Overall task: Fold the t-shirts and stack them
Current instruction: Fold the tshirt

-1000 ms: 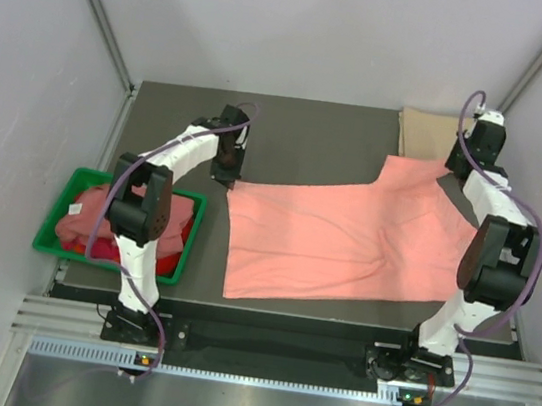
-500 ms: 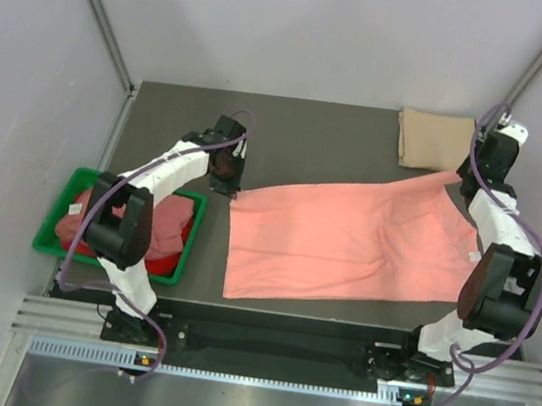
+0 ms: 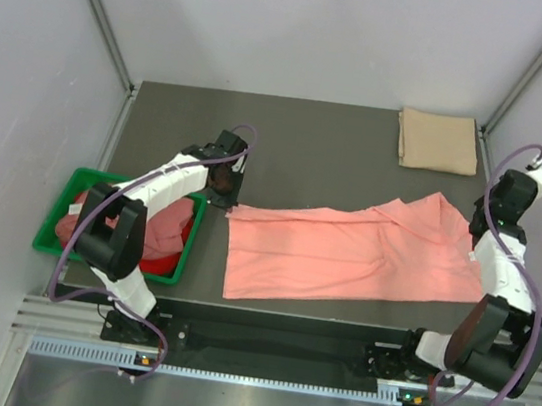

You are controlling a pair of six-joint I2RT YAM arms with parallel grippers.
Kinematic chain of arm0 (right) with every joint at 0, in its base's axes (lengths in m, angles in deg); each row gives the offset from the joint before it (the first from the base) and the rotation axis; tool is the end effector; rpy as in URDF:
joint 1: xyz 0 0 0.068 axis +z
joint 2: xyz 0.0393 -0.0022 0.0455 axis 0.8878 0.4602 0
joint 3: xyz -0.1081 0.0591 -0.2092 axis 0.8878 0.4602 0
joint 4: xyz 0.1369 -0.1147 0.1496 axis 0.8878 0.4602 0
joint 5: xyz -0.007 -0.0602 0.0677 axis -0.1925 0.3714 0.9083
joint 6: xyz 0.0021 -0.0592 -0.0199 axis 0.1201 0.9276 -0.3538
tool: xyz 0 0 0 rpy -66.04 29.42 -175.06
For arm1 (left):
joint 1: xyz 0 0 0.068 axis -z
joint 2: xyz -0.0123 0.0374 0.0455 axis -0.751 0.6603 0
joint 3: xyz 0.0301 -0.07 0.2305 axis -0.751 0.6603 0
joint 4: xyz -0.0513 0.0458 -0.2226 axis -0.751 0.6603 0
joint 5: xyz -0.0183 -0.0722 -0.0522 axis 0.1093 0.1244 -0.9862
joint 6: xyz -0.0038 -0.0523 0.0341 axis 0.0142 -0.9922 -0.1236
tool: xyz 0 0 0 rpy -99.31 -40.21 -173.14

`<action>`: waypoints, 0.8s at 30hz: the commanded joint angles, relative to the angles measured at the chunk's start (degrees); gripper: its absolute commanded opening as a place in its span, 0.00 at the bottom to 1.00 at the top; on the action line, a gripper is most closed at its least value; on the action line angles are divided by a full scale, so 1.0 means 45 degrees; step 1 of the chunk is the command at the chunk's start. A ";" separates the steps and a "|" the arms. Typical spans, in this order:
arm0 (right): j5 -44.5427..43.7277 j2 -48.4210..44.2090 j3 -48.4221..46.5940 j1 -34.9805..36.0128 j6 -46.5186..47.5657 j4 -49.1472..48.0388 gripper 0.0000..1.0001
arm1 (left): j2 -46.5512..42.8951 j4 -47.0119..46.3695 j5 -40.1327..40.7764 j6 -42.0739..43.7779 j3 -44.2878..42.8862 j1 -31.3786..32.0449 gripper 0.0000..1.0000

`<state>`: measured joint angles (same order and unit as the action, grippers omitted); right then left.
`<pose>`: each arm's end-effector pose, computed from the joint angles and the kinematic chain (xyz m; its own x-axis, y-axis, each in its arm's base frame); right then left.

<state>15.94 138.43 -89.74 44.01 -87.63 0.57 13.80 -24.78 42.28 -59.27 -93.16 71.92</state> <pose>0.2685 -0.1044 0.2631 -0.2327 0.3490 -0.9078 0.6332 0.7628 0.1309 0.2858 -0.1223 0.1931 -0.9174 0.0897 -0.3878 0.1403 0.9846 -0.1041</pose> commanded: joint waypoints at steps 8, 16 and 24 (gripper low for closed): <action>0.0916 -0.1474 0.1447 -0.0615 -0.0733 -0.0114 0.00 | -0.0843 -0.0063 0.0486 0.0110 0.0834 0.0479 0.00; 0.3562 0.0693 0.0099 -0.0107 -0.2607 0.3473 0.27 | -0.0589 0.0151 0.0662 -0.0202 0.0795 0.0869 0.01; 0.3231 0.3194 -0.1699 -0.0146 -0.4987 0.7015 0.33 | -0.0549 0.0289 0.0702 -0.0202 0.0873 0.1240 0.00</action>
<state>30.39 151.63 -93.74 43.09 -103.98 24.44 11.74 -24.04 44.84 -59.68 -89.62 76.82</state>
